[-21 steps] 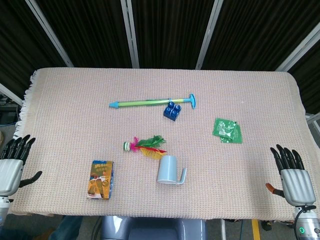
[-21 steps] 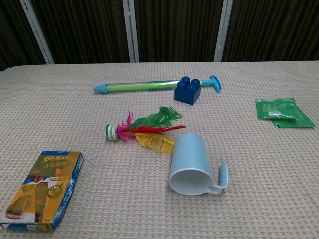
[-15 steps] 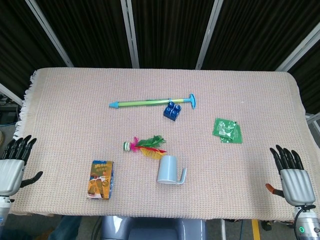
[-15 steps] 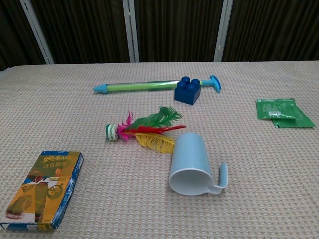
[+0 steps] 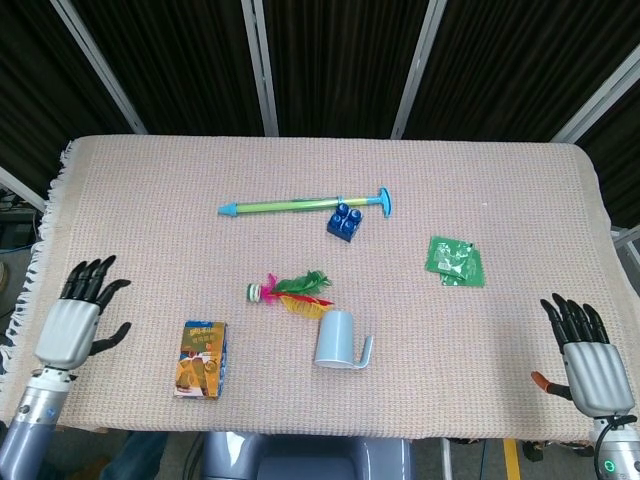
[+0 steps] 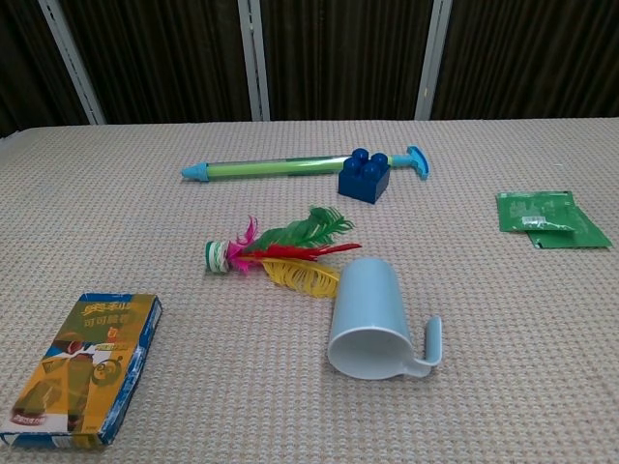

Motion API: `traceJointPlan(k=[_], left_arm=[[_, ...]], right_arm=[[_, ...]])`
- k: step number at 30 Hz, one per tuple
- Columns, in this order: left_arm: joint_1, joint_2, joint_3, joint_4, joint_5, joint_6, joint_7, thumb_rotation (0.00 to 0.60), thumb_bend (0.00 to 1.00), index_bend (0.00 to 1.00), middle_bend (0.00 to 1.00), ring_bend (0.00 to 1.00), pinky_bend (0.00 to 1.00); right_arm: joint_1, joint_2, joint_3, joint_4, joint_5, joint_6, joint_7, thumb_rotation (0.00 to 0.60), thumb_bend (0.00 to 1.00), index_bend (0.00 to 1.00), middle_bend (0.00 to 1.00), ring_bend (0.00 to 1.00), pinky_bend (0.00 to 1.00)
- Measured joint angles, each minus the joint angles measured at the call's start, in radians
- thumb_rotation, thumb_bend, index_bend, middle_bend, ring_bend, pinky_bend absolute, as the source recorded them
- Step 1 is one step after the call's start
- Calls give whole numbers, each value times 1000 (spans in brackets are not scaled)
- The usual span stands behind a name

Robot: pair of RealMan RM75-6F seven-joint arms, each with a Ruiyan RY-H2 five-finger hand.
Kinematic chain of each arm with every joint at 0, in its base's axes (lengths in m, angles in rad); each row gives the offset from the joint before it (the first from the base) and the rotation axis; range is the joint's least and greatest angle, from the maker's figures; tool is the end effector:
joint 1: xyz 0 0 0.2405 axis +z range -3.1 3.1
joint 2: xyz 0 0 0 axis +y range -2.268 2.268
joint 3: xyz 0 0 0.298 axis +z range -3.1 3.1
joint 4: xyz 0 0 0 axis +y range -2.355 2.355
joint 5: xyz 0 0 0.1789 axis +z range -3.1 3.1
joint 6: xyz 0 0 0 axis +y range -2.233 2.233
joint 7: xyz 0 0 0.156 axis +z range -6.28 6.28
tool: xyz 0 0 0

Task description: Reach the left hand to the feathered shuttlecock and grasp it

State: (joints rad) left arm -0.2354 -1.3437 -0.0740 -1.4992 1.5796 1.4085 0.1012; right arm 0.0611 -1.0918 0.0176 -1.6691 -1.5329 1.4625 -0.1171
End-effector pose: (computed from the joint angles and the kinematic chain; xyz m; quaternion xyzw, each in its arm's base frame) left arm -0.2976 0.2447 0.1238 -0.6540 -0.3391 -0.4309 0.5211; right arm -0.3311 -0.1789 0.2007 0.6278 -0.3759 0.3466 0.5869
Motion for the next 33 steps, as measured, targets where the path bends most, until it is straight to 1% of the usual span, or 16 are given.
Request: traceJointPlan(k=[6,10,14,18,26,33], left_arm=[[-102,-143,-35,73,21,-71,-36,600,341,316,0,0,0],[-178,-222,-55,115,14,-158,-25,600,341,316,0,0,0],[-262,-329,-77,194,6,-232,2,600,345,311,0,0,0],[-332,-413,-94,250,-14,-307,13,600,340,311,0,0,0],[-454,-569,-111,406,-16,-372,-35,600,341,320,0,0,0],[-521,-656,-111,540,1,-377,-94,600,359,335,0,0,0]], right_arm=[[14,12,-2,9,3,-35,56,600,28,0,0,0,0],[27,20,5,23,20,-58,84,600,28,0,0,0,0],[33,26,12,32,31,-68,111,600,28,0,0,0,0],[42,31,17,39,44,-88,132,600,28,0,0,0,0],[50,41,25,56,65,-105,176,600,28,0,0,0,0],[56,48,35,69,88,-119,202,600,28,0,0,0,0]])
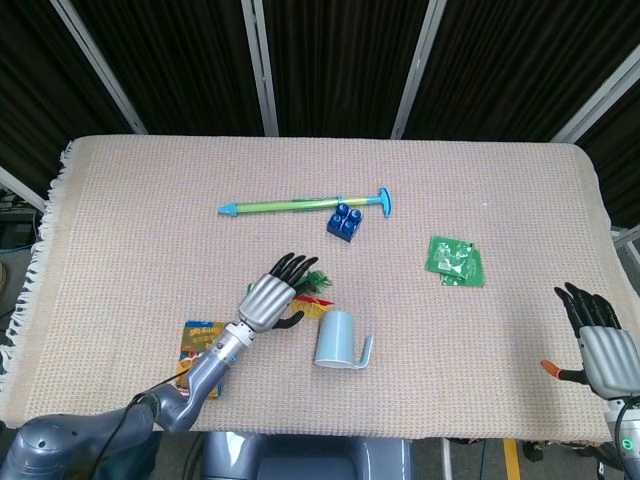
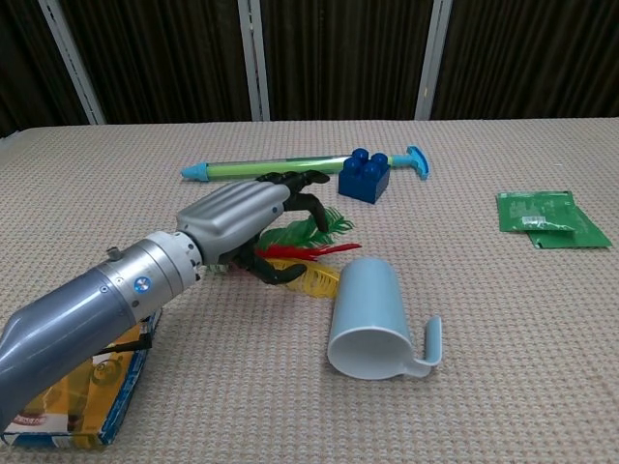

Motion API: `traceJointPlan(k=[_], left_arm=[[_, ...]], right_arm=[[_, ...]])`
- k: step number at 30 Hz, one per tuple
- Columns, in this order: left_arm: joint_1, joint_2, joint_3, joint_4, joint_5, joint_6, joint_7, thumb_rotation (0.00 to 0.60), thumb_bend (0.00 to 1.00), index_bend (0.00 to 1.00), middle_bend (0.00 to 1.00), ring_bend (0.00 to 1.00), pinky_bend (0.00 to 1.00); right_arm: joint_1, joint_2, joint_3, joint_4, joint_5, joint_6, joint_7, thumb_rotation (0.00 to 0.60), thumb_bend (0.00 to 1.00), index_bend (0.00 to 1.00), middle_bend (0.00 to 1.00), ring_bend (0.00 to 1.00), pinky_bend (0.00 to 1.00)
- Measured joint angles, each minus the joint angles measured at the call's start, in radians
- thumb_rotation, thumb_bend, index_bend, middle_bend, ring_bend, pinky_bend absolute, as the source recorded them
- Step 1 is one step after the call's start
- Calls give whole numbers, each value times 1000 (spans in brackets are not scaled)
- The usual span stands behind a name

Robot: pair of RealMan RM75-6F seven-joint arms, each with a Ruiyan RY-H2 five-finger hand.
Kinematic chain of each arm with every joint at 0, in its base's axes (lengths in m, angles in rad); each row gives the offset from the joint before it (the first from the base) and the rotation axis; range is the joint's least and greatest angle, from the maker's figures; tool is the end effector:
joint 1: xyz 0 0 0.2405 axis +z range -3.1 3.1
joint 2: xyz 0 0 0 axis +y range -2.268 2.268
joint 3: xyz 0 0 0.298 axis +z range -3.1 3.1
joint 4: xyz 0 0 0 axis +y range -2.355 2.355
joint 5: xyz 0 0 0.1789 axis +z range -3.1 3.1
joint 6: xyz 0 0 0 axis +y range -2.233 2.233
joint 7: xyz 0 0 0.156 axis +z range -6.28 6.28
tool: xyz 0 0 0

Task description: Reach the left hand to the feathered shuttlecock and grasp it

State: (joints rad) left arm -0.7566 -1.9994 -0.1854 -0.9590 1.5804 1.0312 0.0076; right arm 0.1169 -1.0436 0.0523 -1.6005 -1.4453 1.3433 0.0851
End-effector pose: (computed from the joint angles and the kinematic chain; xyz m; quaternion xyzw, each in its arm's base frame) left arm -0.1218 0.3498 -0.1125 -0.7610 -0.3147 -0.4721 0.3147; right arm -0.3509 -0.2041 0.2184 0.6023 -0.4304 0.3492 0.5745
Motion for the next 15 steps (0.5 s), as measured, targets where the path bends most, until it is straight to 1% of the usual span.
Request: traceJointPlan(k=[9,11,14,15], left_arm=[[-80,-93,0,177,0,-32,-86,600,410,407,0,0,0],[-99,-119,3,222,1,-35,-113,600,427,464,0,0,0],[-124,-154,8,281,7,-32,-156,600,486,599,0,0,0],[-129,-162,10,294,10,-25,-168,600,499,624,0,0,0]], right_arm=[[7,2,6,4,10,-10,1,600,28,0,0,0,0],[7,2,5,1,8,-8,-4,600,28,0,0,0,0],[6,2,2,-7,-5,1,-12,600,28,0,0,0,0],[5,2,1,-9,-9,3,-15,600,28,0,0,0,0]])
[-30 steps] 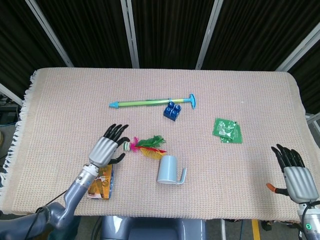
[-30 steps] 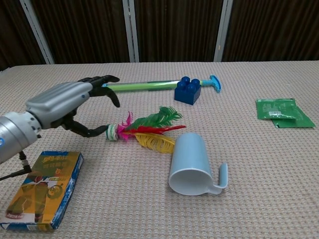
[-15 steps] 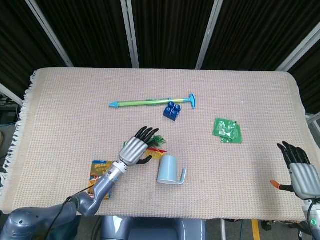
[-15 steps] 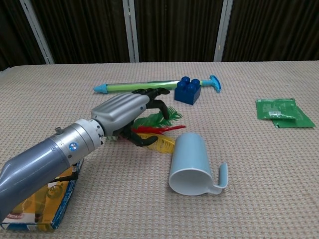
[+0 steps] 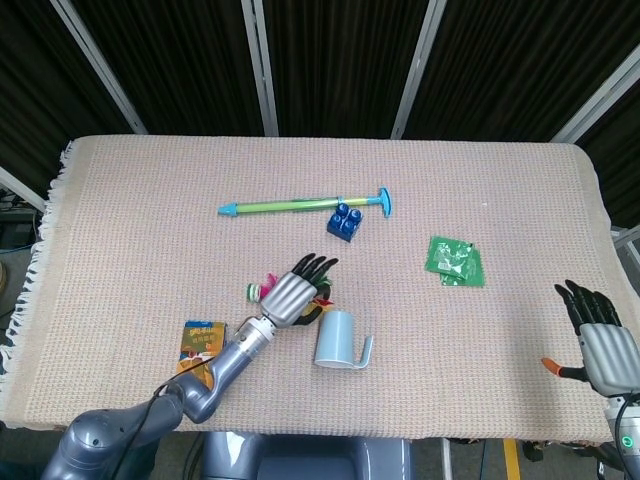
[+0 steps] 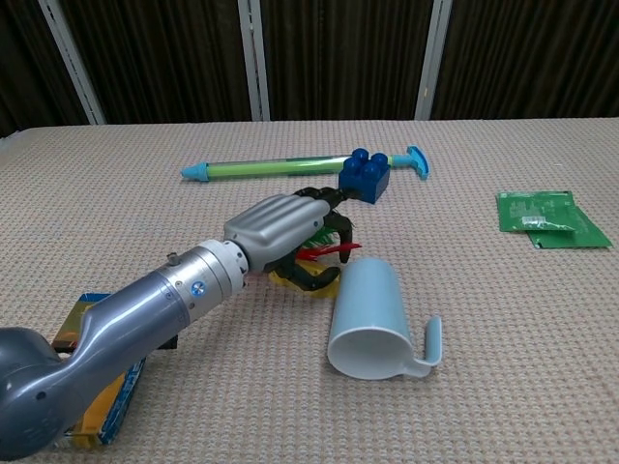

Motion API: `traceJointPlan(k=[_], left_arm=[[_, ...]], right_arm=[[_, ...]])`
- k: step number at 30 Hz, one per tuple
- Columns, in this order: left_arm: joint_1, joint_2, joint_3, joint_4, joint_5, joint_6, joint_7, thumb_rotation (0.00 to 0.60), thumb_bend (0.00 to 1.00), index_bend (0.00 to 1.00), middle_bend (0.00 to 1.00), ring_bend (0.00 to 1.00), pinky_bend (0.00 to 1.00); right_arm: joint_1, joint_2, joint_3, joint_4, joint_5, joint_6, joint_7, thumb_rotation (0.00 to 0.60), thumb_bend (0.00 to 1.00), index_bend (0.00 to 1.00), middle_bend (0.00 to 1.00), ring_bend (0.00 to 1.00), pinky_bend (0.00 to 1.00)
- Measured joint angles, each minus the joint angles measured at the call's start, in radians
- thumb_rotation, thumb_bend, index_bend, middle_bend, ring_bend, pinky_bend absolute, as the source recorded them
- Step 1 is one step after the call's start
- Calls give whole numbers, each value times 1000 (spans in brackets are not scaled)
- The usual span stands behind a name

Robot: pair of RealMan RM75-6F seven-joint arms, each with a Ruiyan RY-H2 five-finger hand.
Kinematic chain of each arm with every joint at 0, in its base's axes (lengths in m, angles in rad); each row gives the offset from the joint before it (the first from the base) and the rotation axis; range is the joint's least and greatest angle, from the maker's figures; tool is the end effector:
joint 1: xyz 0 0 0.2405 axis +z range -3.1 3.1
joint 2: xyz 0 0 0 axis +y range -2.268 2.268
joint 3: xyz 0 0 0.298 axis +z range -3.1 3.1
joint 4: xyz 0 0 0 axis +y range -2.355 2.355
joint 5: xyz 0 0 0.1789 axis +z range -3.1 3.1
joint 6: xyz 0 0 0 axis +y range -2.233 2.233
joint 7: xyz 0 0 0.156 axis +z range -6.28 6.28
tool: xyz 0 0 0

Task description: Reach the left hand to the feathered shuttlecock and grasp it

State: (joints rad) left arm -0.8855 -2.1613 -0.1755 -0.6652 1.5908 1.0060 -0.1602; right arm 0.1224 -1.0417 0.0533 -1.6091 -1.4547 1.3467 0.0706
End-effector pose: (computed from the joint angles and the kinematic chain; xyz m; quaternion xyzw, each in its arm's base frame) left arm -0.0929 0.3639 -0.1545 -0.7721 -0.3122 -0.4694 0.2934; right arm -0.3467 -0.2061 0.2181 0.6083 -0.4230 0.3510 0.5725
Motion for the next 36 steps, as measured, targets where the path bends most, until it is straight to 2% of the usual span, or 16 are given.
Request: traceJointPlan(k=[5,8,15,20,24,26,28,30,32,34,36], left_arm=[[-1,-21,15,35,25,97,-52,600,570,753,48,0,0],[14,-22,31,48,45,187,-84,600,586,787,71,0,0],[112,41,84,40,88,413,-118,600,587,794,85,0,0],[214,147,127,-47,107,531,-115,600,585,786,108,0,0],[286,208,146,-118,109,613,-86,600,568,735,108,0,0],[325,231,154,-160,106,644,-66,600,555,671,105,0,0],[354,257,161,-192,103,663,-49,600,531,545,89,0,0],[383,286,167,-222,99,686,-27,600,489,359,50,0,0],[397,302,166,-237,91,696,-20,600,411,81,4,0,0],[402,309,163,-244,86,697,-19,600,366,2,0,0,0],[407,320,155,-264,81,701,-18,600,347,0,0,0,0]], right_arm=[[-4,0,-7,-6,-14,11,-5,600,28,0,0,0,0],[-9,-1,-7,-10,-16,24,-20,600,28,0,0,0,0],[-24,-7,-24,-34,-59,63,-64,600,28,0,0,0,0],[-33,-11,-27,-45,-69,86,-88,600,28,0,0,0,0],[-40,-16,-25,-50,-73,105,-112,600,28,0,0,0,0],[-46,-21,-25,-54,-81,123,-130,600,29,0,0,0,0],[-49,-26,-26,-59,-91,134,-145,600,29,0,0,0,0],[-50,-30,-28,-63,-98,135,-160,600,29,0,0,0,0],[-47,-34,-31,-67,-101,126,-168,600,29,0,0,0,0],[-45,-38,-34,-68,-101,116,-177,600,29,0,0,0,0],[-41,-41,-35,-71,-101,109,-188,600,28,0,0,0,0]])
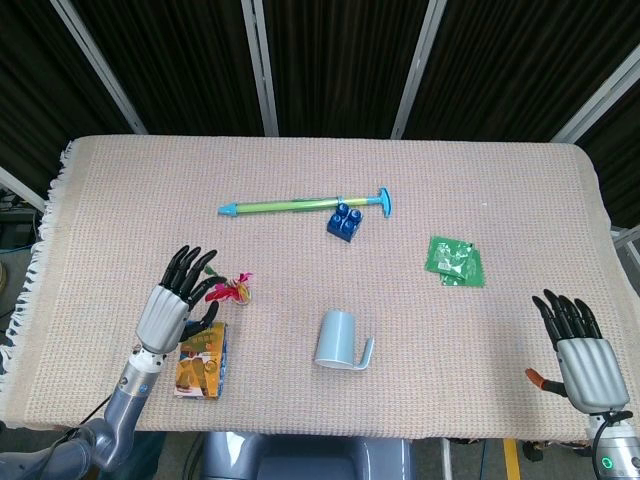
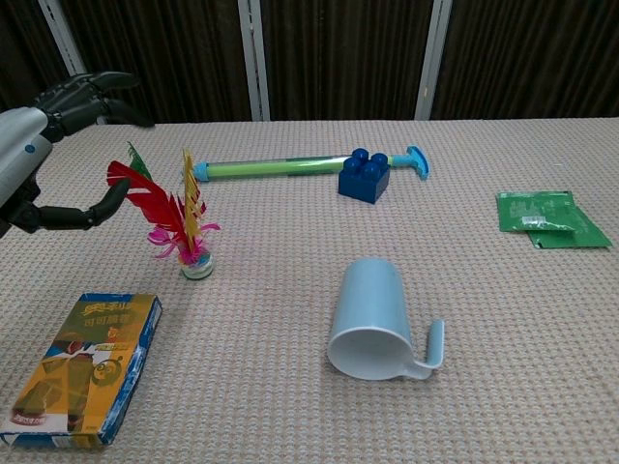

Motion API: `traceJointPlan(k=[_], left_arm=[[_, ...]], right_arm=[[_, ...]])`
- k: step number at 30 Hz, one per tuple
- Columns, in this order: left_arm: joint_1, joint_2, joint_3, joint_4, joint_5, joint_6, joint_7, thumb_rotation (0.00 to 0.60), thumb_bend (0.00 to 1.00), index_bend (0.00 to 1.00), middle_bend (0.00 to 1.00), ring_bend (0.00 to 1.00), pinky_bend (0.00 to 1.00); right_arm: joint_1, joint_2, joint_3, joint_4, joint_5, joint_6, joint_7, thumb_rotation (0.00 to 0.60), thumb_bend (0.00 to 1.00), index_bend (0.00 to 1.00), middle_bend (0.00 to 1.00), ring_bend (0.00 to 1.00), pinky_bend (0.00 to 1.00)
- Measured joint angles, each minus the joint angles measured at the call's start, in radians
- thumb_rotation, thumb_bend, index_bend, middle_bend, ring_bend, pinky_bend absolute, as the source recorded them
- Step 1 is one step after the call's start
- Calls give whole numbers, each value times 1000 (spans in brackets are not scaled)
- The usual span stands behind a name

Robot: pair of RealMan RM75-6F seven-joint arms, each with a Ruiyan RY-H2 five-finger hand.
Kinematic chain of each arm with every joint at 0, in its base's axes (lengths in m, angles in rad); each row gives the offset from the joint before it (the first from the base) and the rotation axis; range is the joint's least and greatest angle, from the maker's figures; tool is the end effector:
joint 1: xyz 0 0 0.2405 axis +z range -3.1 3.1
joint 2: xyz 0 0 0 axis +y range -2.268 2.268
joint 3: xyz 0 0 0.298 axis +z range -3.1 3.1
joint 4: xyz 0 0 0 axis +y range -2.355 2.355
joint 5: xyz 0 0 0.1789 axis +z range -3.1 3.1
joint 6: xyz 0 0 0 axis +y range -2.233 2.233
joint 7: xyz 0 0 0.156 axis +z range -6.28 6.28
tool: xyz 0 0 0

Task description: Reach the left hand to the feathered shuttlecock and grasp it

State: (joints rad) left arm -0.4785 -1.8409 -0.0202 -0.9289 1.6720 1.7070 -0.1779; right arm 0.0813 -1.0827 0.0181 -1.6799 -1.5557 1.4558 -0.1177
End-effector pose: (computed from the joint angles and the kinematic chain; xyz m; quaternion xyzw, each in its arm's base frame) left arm -0.2216 0.2912 0.0114 -0.6200 -0.2468 -0.6250 0.4050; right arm -0.3229 -0.1853 0.2008 0.6393 -0.3659 0.3553 0.5755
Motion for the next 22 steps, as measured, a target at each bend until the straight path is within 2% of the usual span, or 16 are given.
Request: traceJointPlan(k=[4,7,13,14,17,20,22], left_arm=[[16,44,-5,-73,-10,4,10,600,339,0,0,0,0],[39,123,5,-176,-21,-5,58,600,308,0,0,0,0],[133,392,45,-513,-62,12,181,600,303,0,0,0,0],[167,455,59,-582,-75,25,197,600,303,0,0,0,0],[275,582,99,-698,-131,55,252,600,302,0,0,0,0],[361,622,124,-728,-221,66,325,600,303,0,0,0,0],[385,621,127,-730,-280,56,344,600,304,0,0,0,0]], right_arm=[[3,-3,3,-3,5,-2,-7,600,29,0,0,0,0],[5,-2,6,-2,12,-9,-4,600,29,0,0,0,0],[13,2,6,-3,25,-34,5,600,29,0,0,0,0],[15,4,5,-4,25,-37,8,600,29,0,0,0,0],[16,6,0,-4,25,-45,9,600,29,0,0,0,0],[17,6,-1,-6,27,-50,7,600,28,0,0,0,0],[18,7,-2,-7,27,-52,2,600,29,0,0,0,0]])
